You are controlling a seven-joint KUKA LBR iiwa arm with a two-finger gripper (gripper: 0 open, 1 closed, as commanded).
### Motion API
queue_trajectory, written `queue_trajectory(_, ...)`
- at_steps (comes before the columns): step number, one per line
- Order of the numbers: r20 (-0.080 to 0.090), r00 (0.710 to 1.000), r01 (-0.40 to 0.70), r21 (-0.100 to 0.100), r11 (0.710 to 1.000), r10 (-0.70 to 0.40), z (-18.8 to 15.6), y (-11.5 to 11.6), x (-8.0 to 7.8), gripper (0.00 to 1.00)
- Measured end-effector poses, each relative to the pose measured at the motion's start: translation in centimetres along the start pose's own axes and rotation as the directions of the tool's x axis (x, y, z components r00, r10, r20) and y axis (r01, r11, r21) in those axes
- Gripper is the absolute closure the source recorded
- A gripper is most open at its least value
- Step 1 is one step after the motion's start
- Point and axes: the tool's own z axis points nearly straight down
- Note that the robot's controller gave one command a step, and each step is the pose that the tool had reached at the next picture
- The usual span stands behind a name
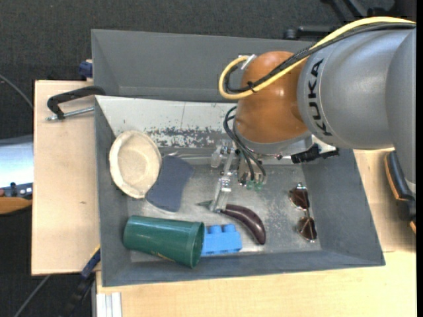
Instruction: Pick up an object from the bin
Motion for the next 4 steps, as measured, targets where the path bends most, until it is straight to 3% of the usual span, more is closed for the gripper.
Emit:
queue_trajectory(1,0.003,0.997,0.077,-0.002,0.997,-0.077,1.0,-4.7,0.7,0.00)
queue_trajectory(2,0.002,0.999,0.044,-0.001,0.999,-0.044,4.0,-6.3,0.7,0.00)
queue_trajectory(3,0.005,1.000,-0.007,-0.004,1.000,0.007,7.9,-5.5,-0.4,0.00)
queue_trajectory(4,0.007,1.000,0.010,-0.003,1.000,-0.010,8.3,-4.3,-1.7,1.00)
